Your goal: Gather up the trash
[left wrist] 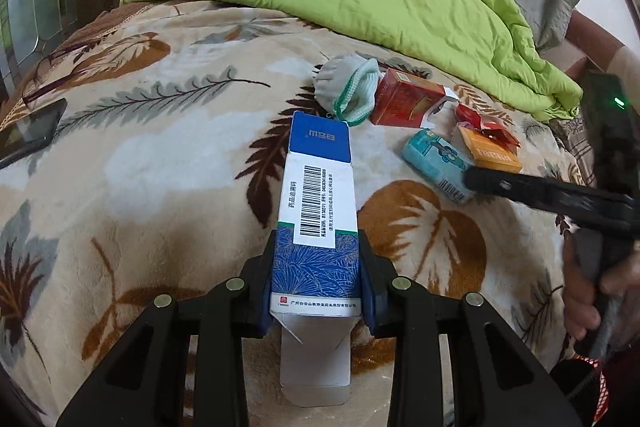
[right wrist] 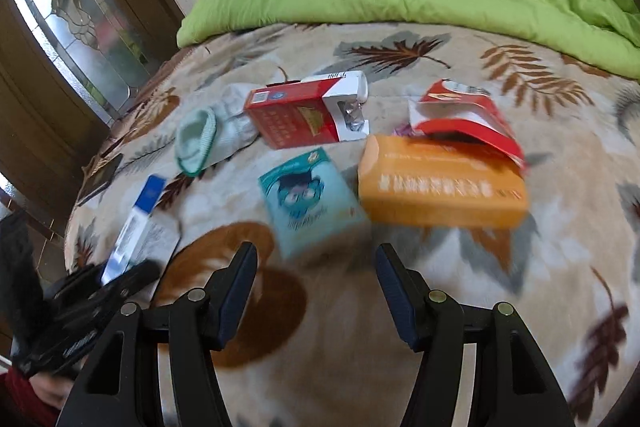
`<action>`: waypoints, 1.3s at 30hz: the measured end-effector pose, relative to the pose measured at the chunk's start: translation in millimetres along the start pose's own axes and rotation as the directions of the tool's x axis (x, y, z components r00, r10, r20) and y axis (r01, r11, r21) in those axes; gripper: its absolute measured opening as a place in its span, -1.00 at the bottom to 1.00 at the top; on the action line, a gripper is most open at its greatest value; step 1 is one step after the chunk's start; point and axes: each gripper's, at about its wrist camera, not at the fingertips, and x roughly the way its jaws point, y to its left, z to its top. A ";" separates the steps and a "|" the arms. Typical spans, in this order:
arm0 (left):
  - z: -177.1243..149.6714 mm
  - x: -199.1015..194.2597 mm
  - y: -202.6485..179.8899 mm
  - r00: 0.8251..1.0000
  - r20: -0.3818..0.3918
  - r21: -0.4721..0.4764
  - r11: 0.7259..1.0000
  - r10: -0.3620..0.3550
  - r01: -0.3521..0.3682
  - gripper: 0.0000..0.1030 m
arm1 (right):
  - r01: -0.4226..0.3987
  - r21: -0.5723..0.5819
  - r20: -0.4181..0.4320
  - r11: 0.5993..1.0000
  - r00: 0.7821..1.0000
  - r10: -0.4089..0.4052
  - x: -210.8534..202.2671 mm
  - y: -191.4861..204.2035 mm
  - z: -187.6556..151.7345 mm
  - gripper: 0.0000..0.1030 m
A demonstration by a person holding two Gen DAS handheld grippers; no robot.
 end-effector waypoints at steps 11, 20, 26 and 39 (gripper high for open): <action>-0.5 9.0 0.1 1.000 0.007 -0.006 1.000 0.013 -0.013 -0.37 | 0.145 -0.196 -0.025 0.970 0.988 -0.153 47.8 29.4 21.6 0.16; -1.3 7.0 -1.4 0.999 0.031 -0.007 1.000 0.024 -0.024 -0.37 | 0.192 -0.113 0.077 0.975 0.980 -0.184 0.8 30.5 -26.0 -0.27; -4.2 -9.7 -12.0 0.993 0.115 0.038 0.999 0.021 -0.025 -0.38 | 0.199 -0.023 0.175 0.980 0.966 -0.192 -50.8 24.3 -66.3 -0.26; -34.4 -44.0 -64.6 0.969 0.232 0.215 0.967 0.086 -0.137 -0.37 | 0.131 0.119 0.298 0.984 0.941 -0.162 -93.8 11.6 -89.2 -0.26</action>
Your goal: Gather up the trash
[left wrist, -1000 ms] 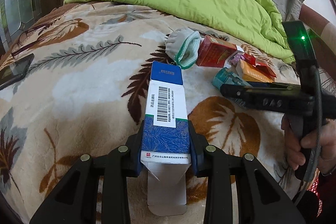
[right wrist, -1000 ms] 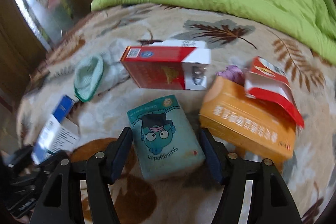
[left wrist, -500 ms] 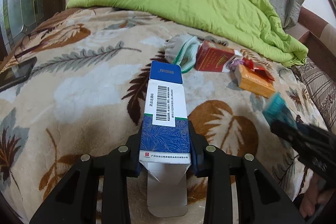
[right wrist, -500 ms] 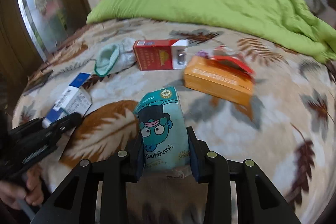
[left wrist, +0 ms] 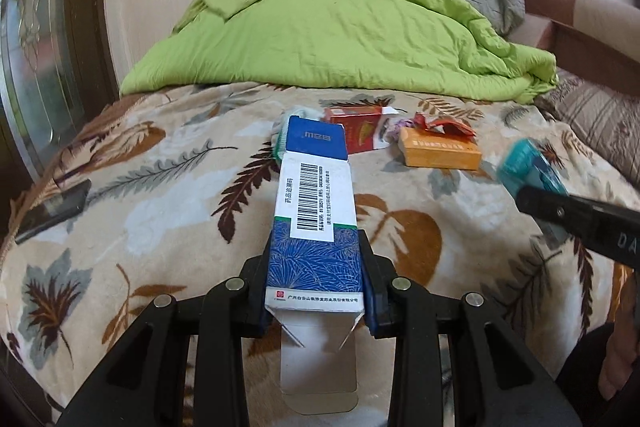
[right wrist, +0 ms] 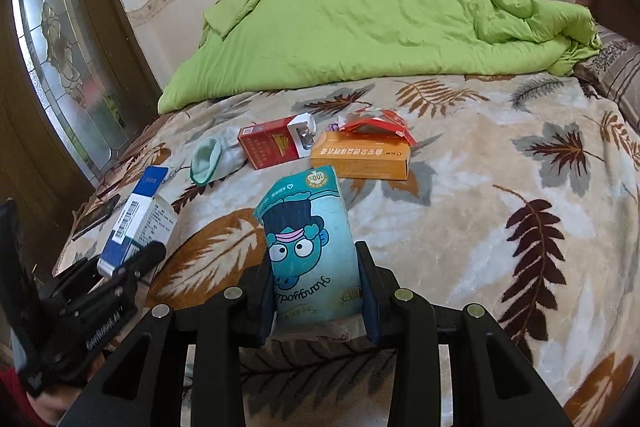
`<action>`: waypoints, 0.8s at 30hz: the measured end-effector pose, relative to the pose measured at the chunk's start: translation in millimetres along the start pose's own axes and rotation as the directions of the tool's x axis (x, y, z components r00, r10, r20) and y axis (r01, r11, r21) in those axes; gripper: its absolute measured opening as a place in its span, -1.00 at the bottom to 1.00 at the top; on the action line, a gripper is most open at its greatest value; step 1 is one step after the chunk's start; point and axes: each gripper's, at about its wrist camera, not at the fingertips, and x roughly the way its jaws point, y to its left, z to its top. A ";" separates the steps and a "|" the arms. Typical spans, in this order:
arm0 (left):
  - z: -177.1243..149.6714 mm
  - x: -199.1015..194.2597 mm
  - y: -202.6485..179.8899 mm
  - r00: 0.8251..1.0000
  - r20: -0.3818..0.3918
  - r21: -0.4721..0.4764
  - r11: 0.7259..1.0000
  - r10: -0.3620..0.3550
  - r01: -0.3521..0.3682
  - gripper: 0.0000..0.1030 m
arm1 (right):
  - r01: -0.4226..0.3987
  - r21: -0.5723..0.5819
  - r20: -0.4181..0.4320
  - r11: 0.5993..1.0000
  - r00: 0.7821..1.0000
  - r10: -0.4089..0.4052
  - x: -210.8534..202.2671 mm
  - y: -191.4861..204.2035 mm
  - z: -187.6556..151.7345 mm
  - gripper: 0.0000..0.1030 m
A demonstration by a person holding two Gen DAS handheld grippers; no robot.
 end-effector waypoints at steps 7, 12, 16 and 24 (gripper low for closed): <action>-4.1 -7.1 -9.4 0.999 0.027 0.047 0.998 0.034 -0.035 -0.37 | -0.010 0.014 0.025 1.000 1.000 0.009 -7.1 -3.9 -1.2 -0.26; -3.2 -7.5 -6.0 0.999 0.031 0.031 0.999 0.037 -0.038 -0.37 | -0.009 0.022 0.041 1.000 0.999 0.008 -14.0 -6.1 -2.0 -0.26; -2.9 -7.2 -5.3 0.999 0.031 0.027 0.999 0.036 -0.037 -0.37 | -0.005 0.027 0.042 1.000 0.999 0.003 -15.3 -8.3 -2.0 -0.26; -3.1 -6.6 -6.0 0.999 0.028 0.024 0.999 0.034 -0.035 -0.37 | -0.007 0.028 0.037 1.000 0.999 0.006 -13.9 -7.8 -1.8 -0.25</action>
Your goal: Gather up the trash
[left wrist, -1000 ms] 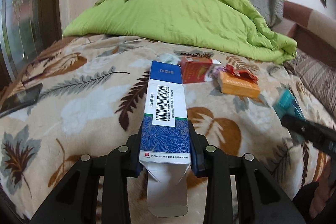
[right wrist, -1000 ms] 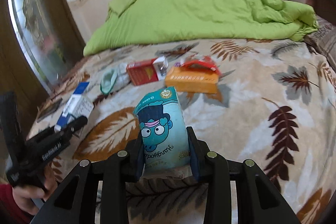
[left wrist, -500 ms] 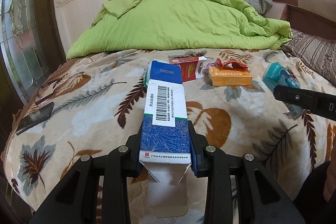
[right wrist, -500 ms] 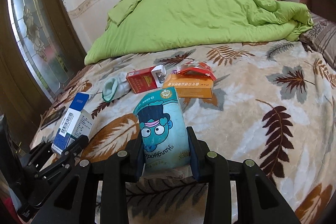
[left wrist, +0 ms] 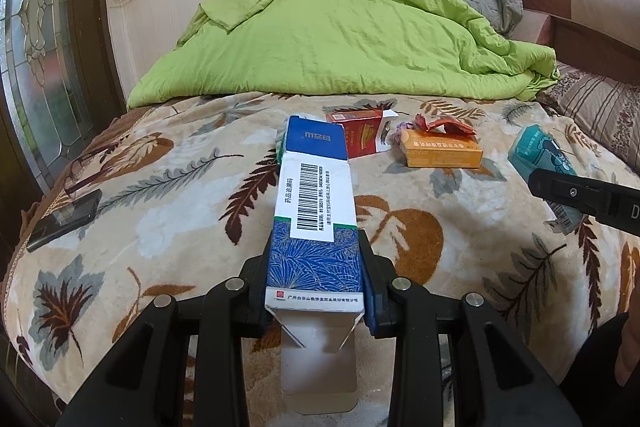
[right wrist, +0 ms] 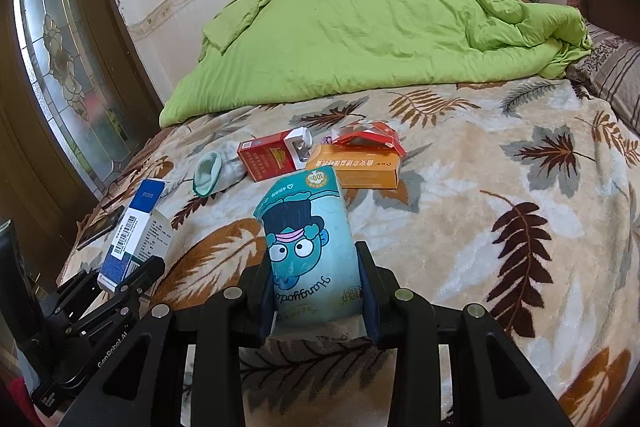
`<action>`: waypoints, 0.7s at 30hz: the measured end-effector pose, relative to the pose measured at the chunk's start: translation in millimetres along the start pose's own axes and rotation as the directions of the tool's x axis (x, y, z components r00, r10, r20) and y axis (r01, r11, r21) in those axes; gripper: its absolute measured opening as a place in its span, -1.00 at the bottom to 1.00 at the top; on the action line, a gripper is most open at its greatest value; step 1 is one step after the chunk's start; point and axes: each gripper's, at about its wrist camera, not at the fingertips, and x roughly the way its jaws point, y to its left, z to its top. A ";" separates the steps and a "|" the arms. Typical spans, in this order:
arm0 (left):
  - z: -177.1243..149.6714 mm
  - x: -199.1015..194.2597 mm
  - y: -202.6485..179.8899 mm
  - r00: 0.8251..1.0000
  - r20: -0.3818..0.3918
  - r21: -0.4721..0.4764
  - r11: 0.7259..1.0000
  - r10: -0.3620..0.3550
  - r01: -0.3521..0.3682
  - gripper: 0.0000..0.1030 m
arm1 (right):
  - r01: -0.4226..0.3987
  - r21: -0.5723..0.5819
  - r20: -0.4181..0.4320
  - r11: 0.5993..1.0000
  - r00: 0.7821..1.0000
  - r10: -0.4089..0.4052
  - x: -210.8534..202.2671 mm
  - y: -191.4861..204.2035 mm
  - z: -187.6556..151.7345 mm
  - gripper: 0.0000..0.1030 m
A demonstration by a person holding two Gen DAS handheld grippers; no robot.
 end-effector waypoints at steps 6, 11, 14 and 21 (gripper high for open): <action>-0.2 0.8 -1.4 1.000 -0.001 0.000 1.000 -0.005 0.005 -0.37 | -0.004 0.006 -0.001 1.000 1.000 0.004 1.1 -1.4 0.6 -0.25; -0.1 1.6 -1.8 1.000 -0.001 0.000 1.000 -0.010 0.010 -0.37 | -0.007 0.006 -0.004 1.000 1.000 0.007 2.0 -2.1 0.5 -0.25; -0.1 1.5 -1.8 1.000 -0.001 0.000 1.000 -0.009 0.009 -0.37 | -0.007 0.008 -0.004 1.000 1.000 0.007 2.0 -2.0 0.6 -0.25; -0.2 2.0 -2.0 1.000 0.000 0.000 1.000 -0.010 0.010 -0.37 | -0.007 0.007 -0.003 1.000 1.000 0.007 1.9 -2.0 0.7 -0.25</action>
